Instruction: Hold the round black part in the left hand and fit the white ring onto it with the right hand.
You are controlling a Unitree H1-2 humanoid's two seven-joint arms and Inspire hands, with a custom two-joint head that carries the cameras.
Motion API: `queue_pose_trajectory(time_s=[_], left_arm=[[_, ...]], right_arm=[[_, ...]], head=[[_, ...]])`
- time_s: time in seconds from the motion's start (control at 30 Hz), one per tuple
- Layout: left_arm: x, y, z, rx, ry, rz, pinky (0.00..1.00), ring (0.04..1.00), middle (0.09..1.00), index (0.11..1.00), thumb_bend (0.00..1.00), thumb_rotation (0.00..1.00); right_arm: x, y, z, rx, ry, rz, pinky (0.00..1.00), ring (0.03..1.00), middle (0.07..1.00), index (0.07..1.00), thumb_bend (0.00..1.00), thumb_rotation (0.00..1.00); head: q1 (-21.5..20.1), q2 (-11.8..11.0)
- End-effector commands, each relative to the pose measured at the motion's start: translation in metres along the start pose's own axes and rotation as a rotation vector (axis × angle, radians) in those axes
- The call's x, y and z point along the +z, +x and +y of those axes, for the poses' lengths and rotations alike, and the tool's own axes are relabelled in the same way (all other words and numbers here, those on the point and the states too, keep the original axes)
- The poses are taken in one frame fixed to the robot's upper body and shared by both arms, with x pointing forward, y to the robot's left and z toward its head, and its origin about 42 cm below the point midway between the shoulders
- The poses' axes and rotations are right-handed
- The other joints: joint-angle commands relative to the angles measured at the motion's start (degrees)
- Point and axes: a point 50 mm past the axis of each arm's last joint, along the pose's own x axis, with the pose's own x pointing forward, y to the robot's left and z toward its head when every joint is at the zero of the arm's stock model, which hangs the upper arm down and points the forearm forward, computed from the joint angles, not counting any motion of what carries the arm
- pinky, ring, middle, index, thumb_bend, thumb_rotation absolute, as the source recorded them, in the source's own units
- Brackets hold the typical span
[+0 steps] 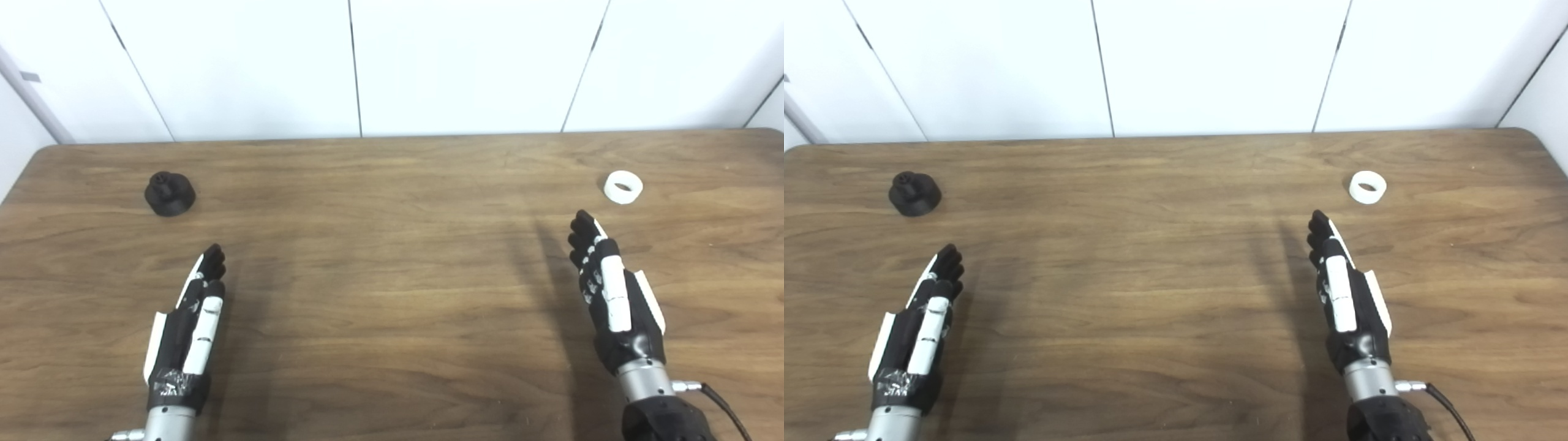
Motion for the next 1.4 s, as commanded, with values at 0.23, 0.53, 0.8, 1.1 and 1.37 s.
queue_pose_trajectory(time_s=[0.23, 0.53, 0.8, 1.1, 1.37], left_arm=[[0.004, -0.002, -0.005, 0.014, -0.017, -0.053, 1.00, 0.977, 0.968, 0.965, 0.43, 0.76], [0.004, -0.004, -0.011, 0.009, -0.010, -0.044, 1.00, 0.972, 0.969, 0.963, 0.46, 0.76], [-0.004, -0.008, -0.023, 0.007, 0.048, -0.041, 0.97, 0.952, 0.953, 0.954, 0.50, 0.76], [-0.013, -0.006, -0.034, 0.001, 0.043, -0.048, 0.96, 0.957, 0.956, 0.952, 0.52, 0.70], [-0.014, -0.006, -0.037, -0.003, 0.049, -0.053, 0.94, 0.959, 0.960, 0.964, 0.53, 0.62]], right_arm=[[-0.005, -0.024, -0.002, -0.021, -0.003, 0.000, 1.00, 0.975, 0.963, 0.953, 0.50, 1.00], [-0.004, -0.026, -0.008, -0.010, -0.013, 0.016, 1.00, 0.988, 0.973, 0.962, 0.49, 1.00], [-0.007, -0.028, -0.014, 0.004, -0.009, 0.015, 1.00, 1.000, 0.989, 0.978, 0.49, 1.00], [-0.015, -0.023, -0.018, 0.004, 0.018, 0.013, 1.00, 1.000, 0.995, 0.983, 0.47, 1.00], [-0.016, -0.020, -0.018, 0.022, 0.015, 0.000, 1.00, 1.000, 0.998, 0.984, 0.51, 1.00]], head=[[0.10, 0.18], [5.87, -1.99], [14.26, -6.13], [18.36, -9.54], [17.96, -9.49]])
